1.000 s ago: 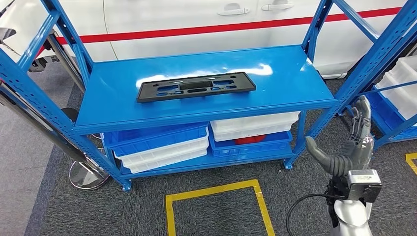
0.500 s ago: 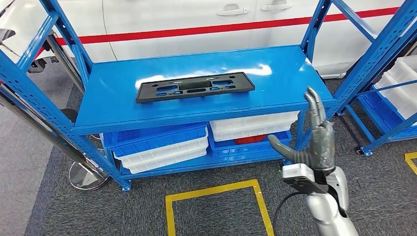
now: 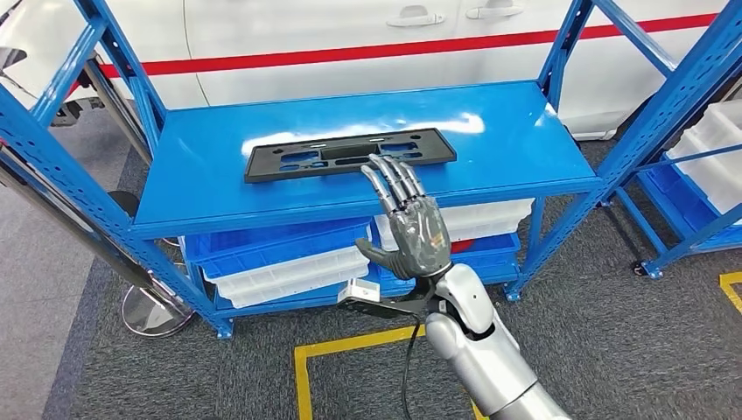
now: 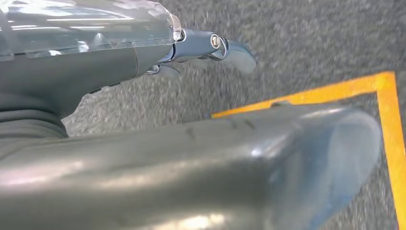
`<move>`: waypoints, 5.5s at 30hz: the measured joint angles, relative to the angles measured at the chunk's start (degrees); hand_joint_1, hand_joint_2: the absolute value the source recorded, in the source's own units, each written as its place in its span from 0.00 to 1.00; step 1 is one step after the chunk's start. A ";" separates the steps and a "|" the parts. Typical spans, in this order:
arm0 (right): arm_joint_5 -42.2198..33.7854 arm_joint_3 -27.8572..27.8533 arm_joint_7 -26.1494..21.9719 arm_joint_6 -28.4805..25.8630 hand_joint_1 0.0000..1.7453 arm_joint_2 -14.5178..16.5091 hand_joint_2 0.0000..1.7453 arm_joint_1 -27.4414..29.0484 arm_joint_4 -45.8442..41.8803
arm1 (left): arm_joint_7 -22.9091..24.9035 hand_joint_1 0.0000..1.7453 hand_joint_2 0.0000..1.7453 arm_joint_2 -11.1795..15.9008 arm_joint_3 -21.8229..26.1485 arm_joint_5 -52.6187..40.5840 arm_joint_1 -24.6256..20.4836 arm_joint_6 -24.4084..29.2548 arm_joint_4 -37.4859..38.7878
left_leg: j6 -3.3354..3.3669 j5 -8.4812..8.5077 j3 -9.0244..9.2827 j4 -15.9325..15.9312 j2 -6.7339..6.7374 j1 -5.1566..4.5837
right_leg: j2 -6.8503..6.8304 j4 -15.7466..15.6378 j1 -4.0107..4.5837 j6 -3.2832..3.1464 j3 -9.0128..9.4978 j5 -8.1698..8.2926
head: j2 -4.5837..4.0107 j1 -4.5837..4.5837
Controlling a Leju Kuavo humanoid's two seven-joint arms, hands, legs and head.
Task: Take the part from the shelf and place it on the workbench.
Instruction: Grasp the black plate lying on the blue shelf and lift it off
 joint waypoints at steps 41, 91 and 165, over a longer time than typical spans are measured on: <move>-4.09 3.63 0.32 5.40 0.00 10.71 1.00 -9.72 25.29 | -0.21 0.00 0.00 -0.86 0.22 2.37 0.66 0.60 0.02 | 0.06 -1.87 0.15 1.21 -0.33 -0.48 | -0.15 2.03 1.65 -2.19 -6.39 4.75 | 0.00 -0.04; -8.24 -2.18 1.05 1.81 0.00 6.76 1.00 -3.66 18.00 | 4.83 0.00 0.00 -0.03 -2.54 0.80 2.59 4.69 1.13 | -0.47 -1.27 -0.44 1.29 -0.10 0.07 | 0.64 0.62 1.86 -2.29 -6.46 5.37 | 0.00 -0.08; 8.50 8.00 14.58 12.61 0.00 -0.35 1.00 -6.39 13.85 | 5.30 0.00 0.00 -0.18 -8.95 0.45 2.33 1.17 1.14 | -0.50 -0.39 -0.94 1.32 0.15 -0.31 | -0.08 0.81 1.51 -2.11 -3.69 2.86 | 0.00 -0.08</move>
